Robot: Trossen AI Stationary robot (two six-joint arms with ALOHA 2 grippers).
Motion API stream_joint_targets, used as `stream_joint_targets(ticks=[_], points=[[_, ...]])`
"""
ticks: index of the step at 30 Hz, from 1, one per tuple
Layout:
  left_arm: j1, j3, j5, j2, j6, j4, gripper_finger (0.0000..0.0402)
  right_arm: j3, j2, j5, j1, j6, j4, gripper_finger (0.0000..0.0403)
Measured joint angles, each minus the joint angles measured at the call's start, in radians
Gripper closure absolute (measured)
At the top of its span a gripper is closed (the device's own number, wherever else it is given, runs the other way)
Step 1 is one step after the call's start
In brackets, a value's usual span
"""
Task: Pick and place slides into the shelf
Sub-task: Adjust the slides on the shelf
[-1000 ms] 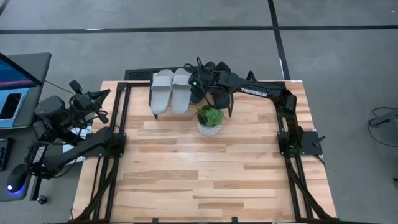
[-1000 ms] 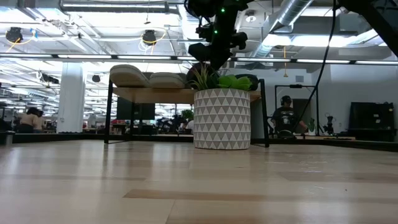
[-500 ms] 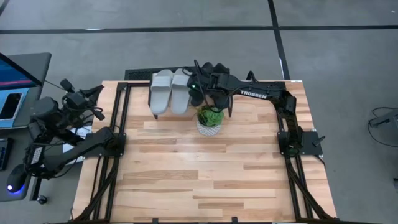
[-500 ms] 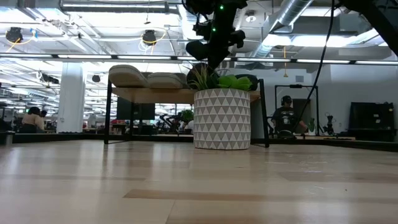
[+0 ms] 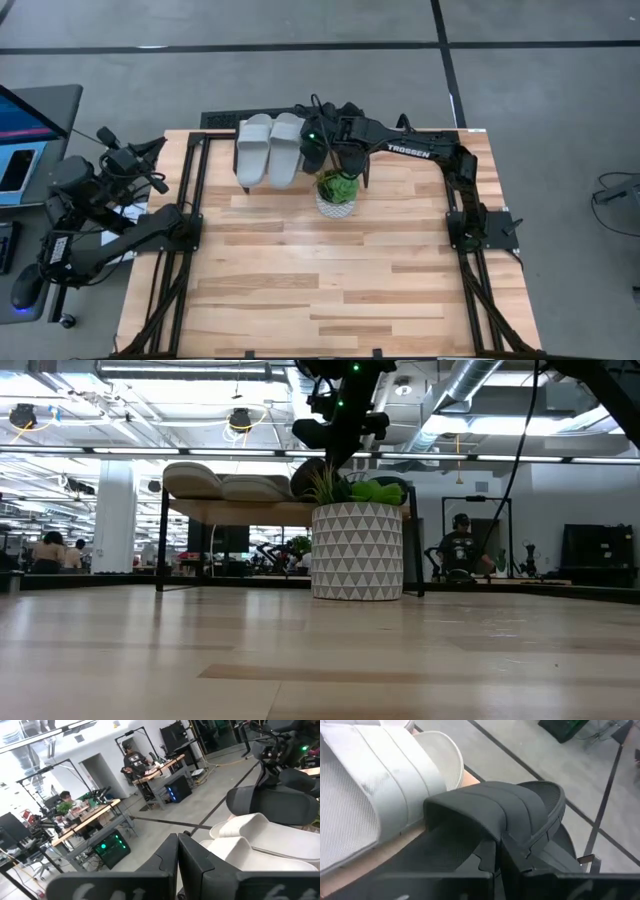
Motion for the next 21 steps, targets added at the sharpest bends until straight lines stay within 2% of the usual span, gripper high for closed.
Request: stream_joint_targets(ticks=[6, 21], points=[[0.0, 0.0, 0.0, 0.0, 0.0, 0.0, 0.0401, -0.023, -0.002, -0.014, -0.013, 0.003, 0.006, 0.0402], [0.0, 0.0, 0.004, 0.0, -0.01, 0.0, 0.0401, -0.096, -0.011, -0.131, -0.05, -0.016, 0.044, 0.0403]])
